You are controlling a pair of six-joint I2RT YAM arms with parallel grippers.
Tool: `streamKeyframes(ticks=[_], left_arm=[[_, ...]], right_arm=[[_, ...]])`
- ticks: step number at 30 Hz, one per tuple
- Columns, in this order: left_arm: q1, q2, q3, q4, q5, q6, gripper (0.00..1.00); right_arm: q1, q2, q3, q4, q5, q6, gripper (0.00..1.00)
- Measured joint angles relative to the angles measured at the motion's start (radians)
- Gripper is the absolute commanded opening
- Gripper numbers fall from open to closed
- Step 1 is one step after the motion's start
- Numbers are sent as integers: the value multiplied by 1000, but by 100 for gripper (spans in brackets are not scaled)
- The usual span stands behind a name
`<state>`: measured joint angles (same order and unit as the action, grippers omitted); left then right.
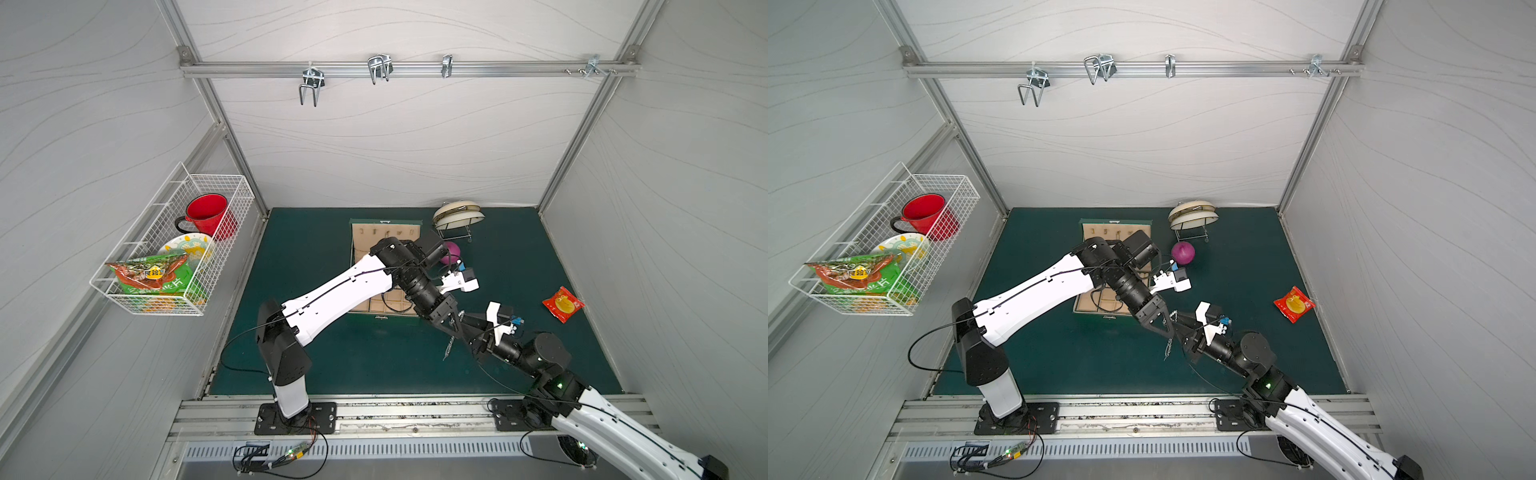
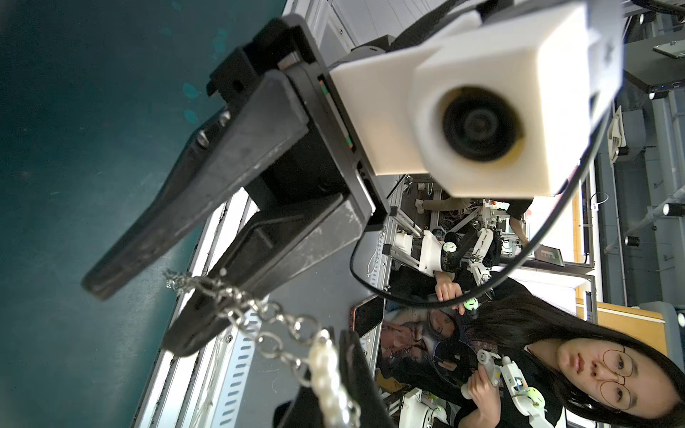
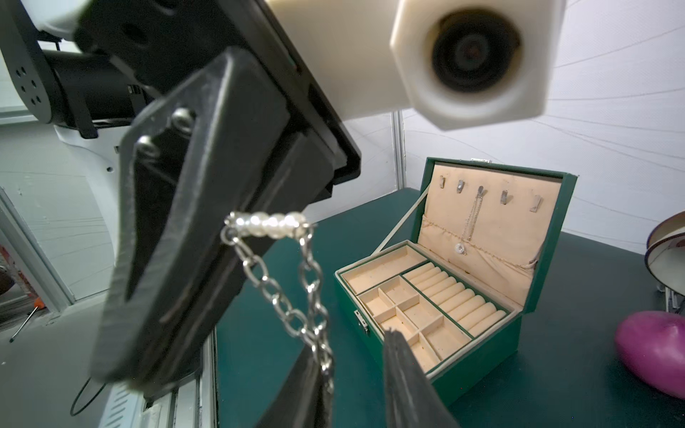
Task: Put jewelry chain into jewelry box
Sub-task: Pick up the necklace from the center of the board.
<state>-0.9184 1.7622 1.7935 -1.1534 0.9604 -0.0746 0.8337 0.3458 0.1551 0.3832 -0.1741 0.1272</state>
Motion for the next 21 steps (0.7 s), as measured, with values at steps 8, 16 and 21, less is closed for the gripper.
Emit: streamKeyframes(ticks=[8, 16, 21], left_arm=[[0, -51, -14, 12, 1, -13, 0], [0, -81, -64, 41, 0, -17, 0], [6, -160, -208, 142, -12, -35, 0]], right_arm=[[0, 25, 25, -26, 5, -21, 23], [0, 55, 43, -45, 11, -22, 4], [0, 37, 90, -125, 44, -34, 1]])
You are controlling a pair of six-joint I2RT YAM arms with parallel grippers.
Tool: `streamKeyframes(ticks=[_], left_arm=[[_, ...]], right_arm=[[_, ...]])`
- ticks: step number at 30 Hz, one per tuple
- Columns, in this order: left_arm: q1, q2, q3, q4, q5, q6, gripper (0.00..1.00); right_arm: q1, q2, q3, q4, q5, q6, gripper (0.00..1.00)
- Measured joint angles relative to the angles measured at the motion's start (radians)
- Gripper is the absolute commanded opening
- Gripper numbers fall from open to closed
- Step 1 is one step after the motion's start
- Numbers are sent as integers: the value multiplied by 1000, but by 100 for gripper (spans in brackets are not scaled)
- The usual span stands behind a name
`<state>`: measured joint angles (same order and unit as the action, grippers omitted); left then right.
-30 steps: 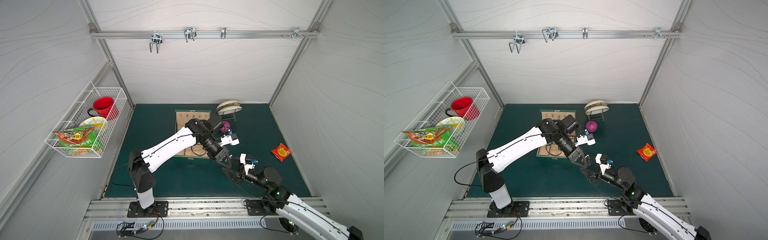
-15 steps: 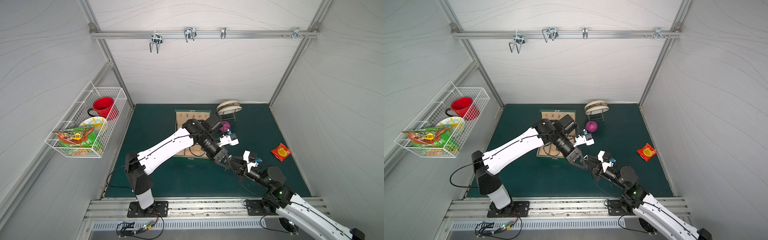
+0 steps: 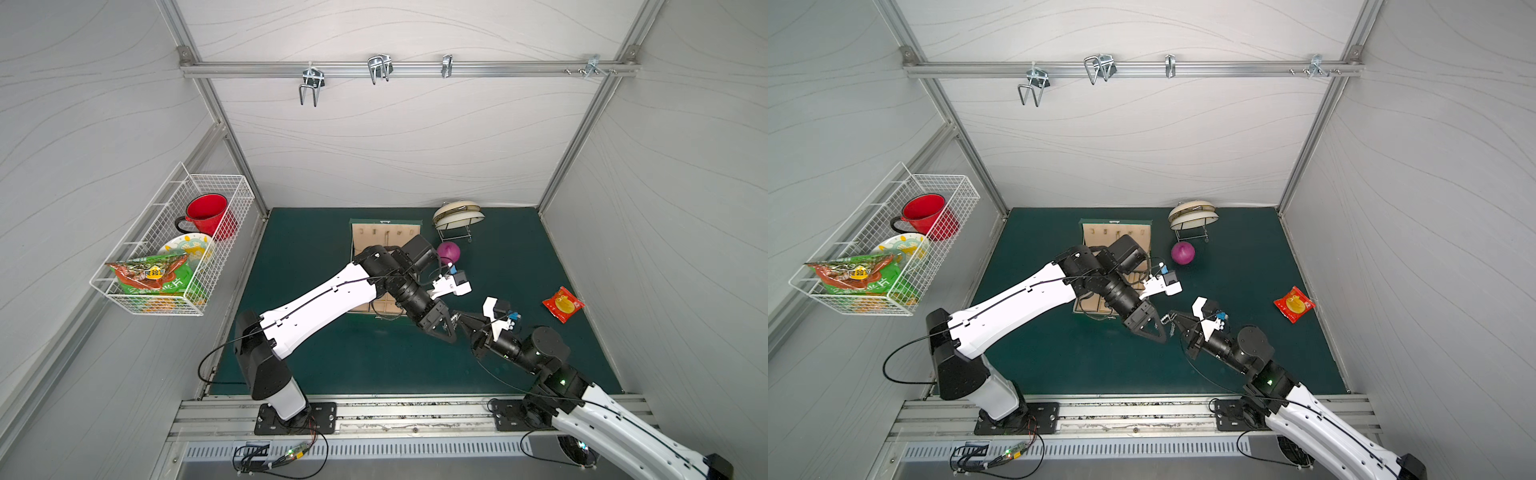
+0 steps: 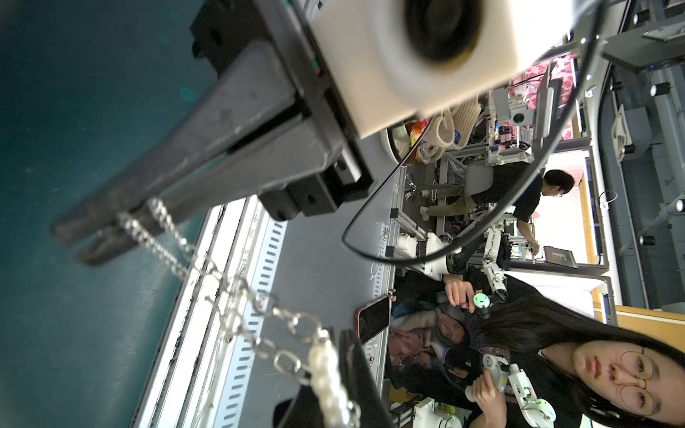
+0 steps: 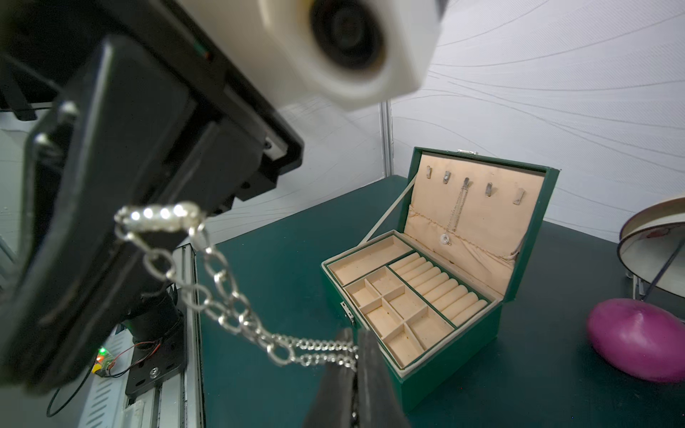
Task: Put jewelry chain into jewelry box
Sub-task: Pick up the necklace from the center of the board, then open the fastener on the jewelry box.
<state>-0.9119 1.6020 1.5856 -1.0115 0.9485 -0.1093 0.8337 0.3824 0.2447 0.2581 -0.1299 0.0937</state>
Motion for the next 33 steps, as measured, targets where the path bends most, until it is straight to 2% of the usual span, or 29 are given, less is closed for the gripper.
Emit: streamKeyframes(ticks=[5, 10, 12, 13, 17, 18, 20, 22, 23, 29, 33], left_arm=[[16, -112, -291, 266, -52, -54, 0], [24, -148, -471, 570, -143, -84, 1], [32, -158, -524, 669, -176, -93, 6], [35, -159, -546, 715, -191, -97, 10], [49, -160, -613, 859, -239, -102, 39], [53, -161, -627, 885, -248, -99, 48], [63, -171, -660, 930, -268, -98, 72], [82, -194, -695, 957, -280, -95, 89], [95, -210, -713, 963, -286, -89, 93], [208, -389, -814, 940, -336, -14, 92], [308, -478, -824, 960, -441, 109, 79]], right_arm=[[0, 4, 128, -156, 25, -40, 1], [0, 66, 245, -298, 30, -73, 0], [1, 100, 278, -343, 31, -80, 0], [2, 115, 290, -360, 33, -83, 0], [7, 174, 326, -412, 57, -87, 0], [8, 185, 330, -418, 67, -87, 0], [10, 208, 332, -428, 85, -87, 0], [10, 230, 332, -433, 105, -87, 0], [10, 243, 333, -435, 115, -86, 0], [11, 326, 378, -468, 181, -88, 0], [10, 360, 406, -471, 203, -100, 0]])
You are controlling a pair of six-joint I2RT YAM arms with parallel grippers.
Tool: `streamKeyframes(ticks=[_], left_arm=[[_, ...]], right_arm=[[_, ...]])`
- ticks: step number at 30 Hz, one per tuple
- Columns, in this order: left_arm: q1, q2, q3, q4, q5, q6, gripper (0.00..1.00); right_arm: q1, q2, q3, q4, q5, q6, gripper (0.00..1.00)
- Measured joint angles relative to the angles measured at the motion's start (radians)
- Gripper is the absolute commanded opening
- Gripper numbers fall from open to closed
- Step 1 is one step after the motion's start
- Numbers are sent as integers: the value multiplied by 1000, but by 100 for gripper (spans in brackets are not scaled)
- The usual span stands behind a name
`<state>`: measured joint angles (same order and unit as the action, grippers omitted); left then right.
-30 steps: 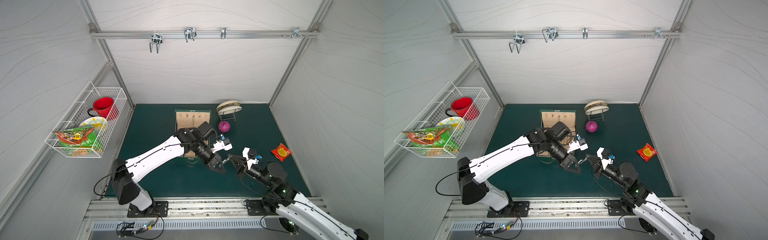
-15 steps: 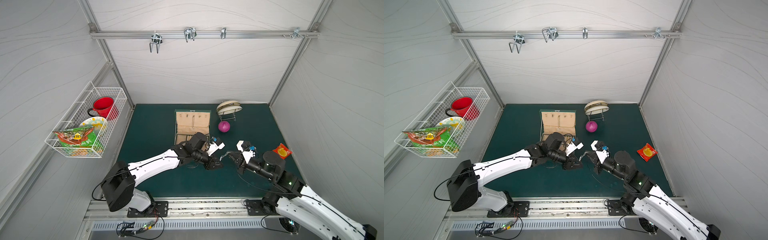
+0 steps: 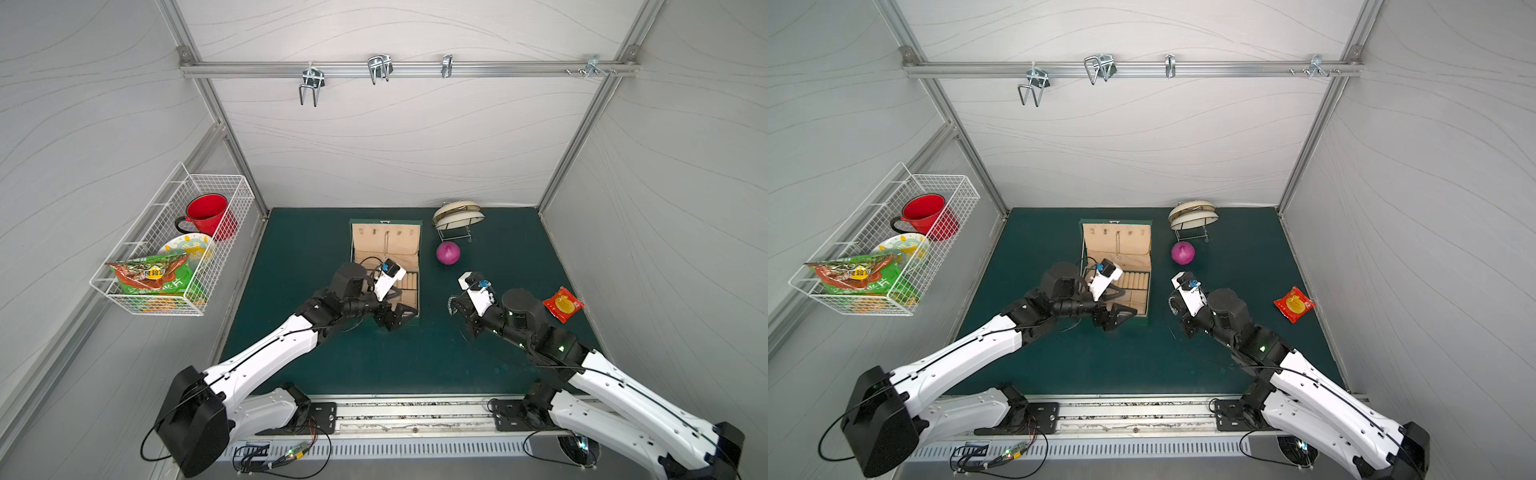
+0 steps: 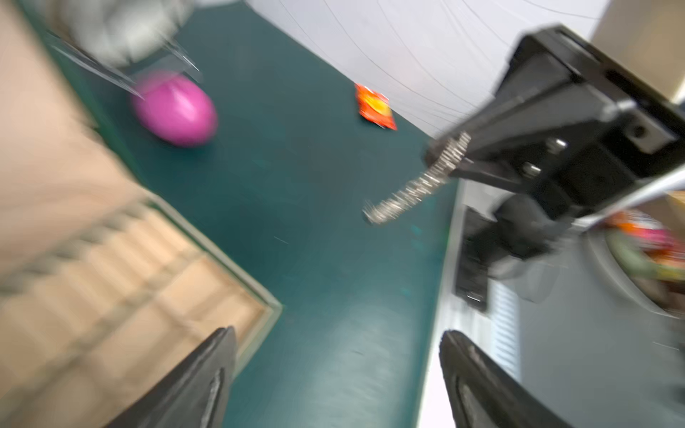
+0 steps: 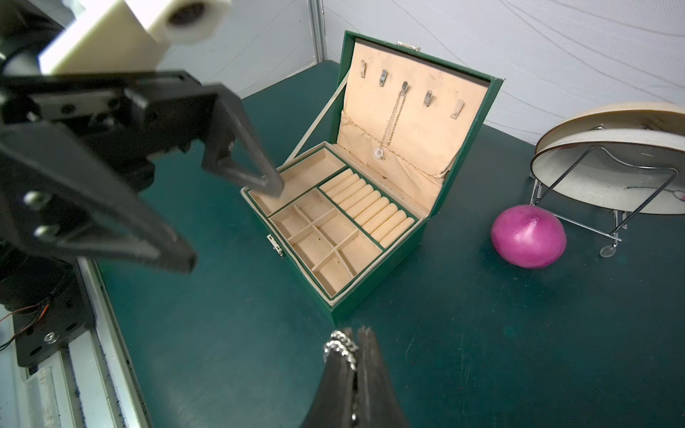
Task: Put jewelry chain into jewelry box
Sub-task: Open the fastener on the jewelry box.
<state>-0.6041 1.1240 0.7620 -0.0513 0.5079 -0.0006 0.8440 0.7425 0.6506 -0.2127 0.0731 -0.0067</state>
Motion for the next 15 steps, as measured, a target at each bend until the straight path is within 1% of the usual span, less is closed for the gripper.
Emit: streamKeyframes(ticks=[2, 5, 9, 12, 13, 15], left_arm=[[50, 16, 3, 41, -45, 82, 75], [109, 127, 32, 113, -88, 224, 72], [153, 312, 82, 224, -123, 453, 73], [180, 430, 142, 289, -134, 594, 72], [187, 462, 171, 297, -133, 631, 70], [205, 517, 238, 305, -131, 687, 63]], right_arm=[[0, 24, 13, 2, 0, -9, 0], [-8, 65, 23, 13, -10, -19, 0], [-45, 123, 30, 35, -70, -20, 0], [-79, 167, 46, 58, -121, -19, 0], [-86, 179, 52, 65, -136, -19, 0], [-98, 199, 64, 82, -163, -19, 0]])
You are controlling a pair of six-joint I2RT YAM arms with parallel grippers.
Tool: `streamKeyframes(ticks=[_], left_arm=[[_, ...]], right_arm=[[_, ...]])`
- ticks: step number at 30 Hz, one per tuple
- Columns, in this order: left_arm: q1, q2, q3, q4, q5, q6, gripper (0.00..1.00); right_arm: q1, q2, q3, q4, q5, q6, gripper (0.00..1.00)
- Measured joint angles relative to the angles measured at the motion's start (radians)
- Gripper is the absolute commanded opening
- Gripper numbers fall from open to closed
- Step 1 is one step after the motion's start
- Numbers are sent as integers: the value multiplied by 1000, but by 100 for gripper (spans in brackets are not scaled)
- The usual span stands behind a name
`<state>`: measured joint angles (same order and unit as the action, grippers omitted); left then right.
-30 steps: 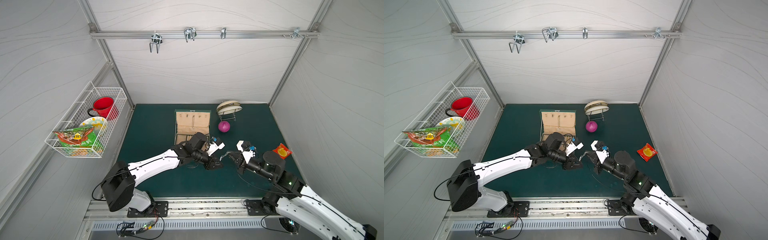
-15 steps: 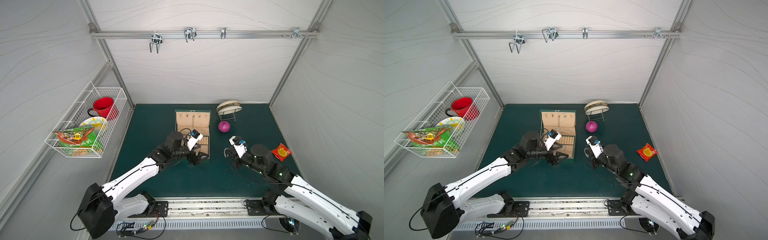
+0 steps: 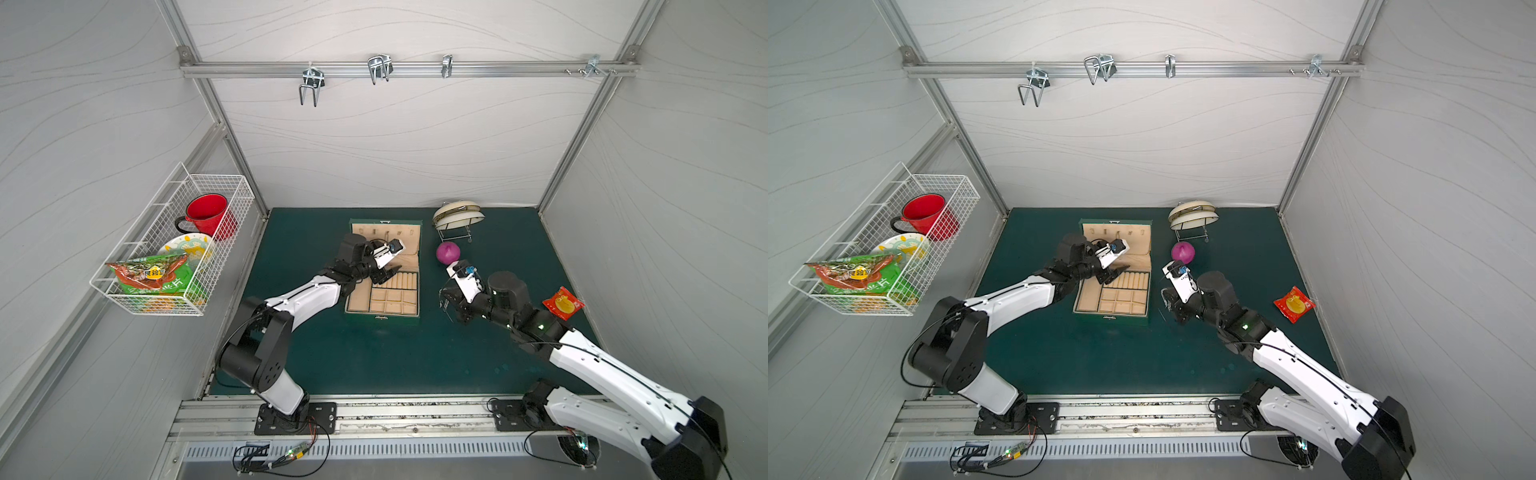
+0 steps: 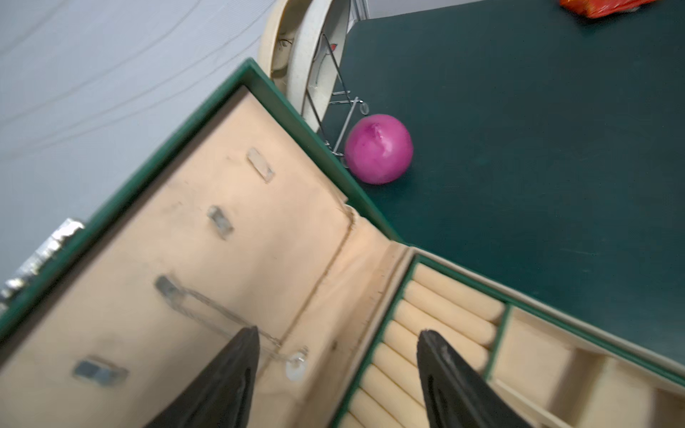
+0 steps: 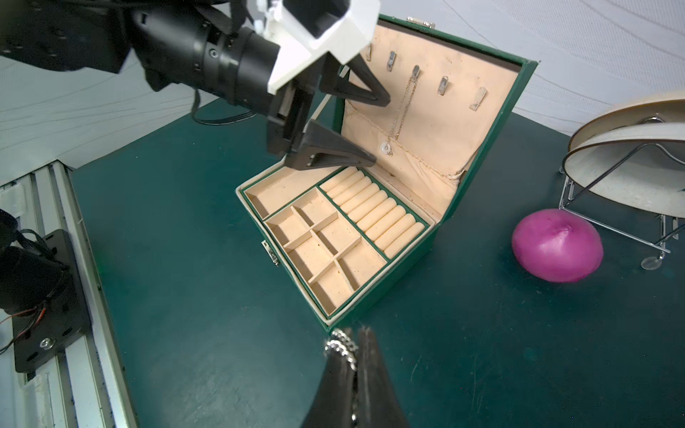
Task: Put jewelry chain into jewelry box
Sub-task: Open the fastener on the jewelry box.
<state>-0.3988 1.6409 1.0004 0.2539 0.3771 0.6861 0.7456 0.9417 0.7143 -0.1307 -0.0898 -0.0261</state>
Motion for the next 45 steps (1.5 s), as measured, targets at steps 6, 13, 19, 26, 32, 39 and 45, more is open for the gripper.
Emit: streamKeyframes(ticks=[6, 13, 19, 26, 32, 39, 45], left_arm=[[31, 108, 163, 26, 16, 126, 49], [32, 182, 208, 14, 58, 190, 42], [32, 214, 253, -22, 76, 215, 42], [32, 214, 267, -21, 76, 233, 42], [32, 226, 307, -61, 94, 246, 32], [32, 241, 348, -121, 111, 261, 18], [32, 249, 355, -151, 106, 294, 0]], right_arm=[[-40, 33, 21, 48, -85, 5, 0], [-94, 40, 20, 83, -153, 27, 0], [-107, 45, 19, 101, -183, 38, 0], [-110, 45, 18, 108, -208, 42, 0], [-113, 51, 18, 109, -215, 45, 0], [-117, 55, 18, 111, -224, 49, 0], [-122, 56, 16, 116, -230, 56, 0]])
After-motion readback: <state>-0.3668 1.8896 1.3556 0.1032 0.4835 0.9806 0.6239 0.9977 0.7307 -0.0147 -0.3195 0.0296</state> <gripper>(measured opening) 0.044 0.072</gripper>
